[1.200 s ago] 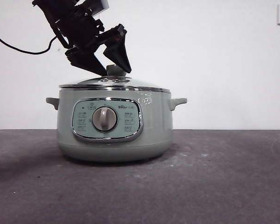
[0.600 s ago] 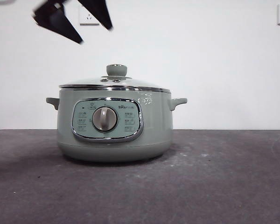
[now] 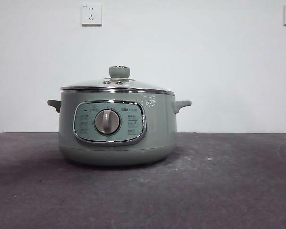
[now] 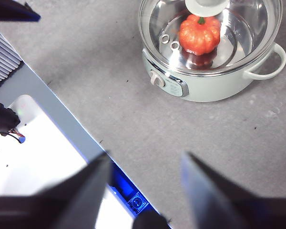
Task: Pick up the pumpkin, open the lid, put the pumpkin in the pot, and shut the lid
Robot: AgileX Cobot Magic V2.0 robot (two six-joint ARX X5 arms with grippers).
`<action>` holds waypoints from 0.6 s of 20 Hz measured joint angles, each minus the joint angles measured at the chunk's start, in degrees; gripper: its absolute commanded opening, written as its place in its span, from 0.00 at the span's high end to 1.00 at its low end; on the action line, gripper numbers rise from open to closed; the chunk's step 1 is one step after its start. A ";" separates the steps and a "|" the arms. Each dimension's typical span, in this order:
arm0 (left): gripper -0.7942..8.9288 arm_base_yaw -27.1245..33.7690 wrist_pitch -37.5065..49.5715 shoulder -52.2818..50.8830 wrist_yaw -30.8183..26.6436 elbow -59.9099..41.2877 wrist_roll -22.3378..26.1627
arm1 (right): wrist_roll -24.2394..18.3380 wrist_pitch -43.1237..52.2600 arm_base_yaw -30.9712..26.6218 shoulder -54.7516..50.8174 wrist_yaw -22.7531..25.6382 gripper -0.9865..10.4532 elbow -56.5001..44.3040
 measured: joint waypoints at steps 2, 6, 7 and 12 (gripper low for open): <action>0.92 0.00 -0.42 -0.04 -0.02 0.00 0.00 | -0.15 0.00 0.00 0.00 0.00 0.91 0.00; 0.92 0.00 -0.52 0.00 -0.02 0.00 -0.04 | 1.92 0.02 0.00 0.00 0.02 0.91 0.00; 0.92 0.00 -0.52 0.00 -0.04 0.00 -0.04 | 2.69 0.02 0.00 0.02 0.02 0.91 0.00; 0.92 0.00 -0.52 0.00 -0.07 0.00 -0.04 | 3.65 0.00 0.00 0.02 0.04 0.91 0.00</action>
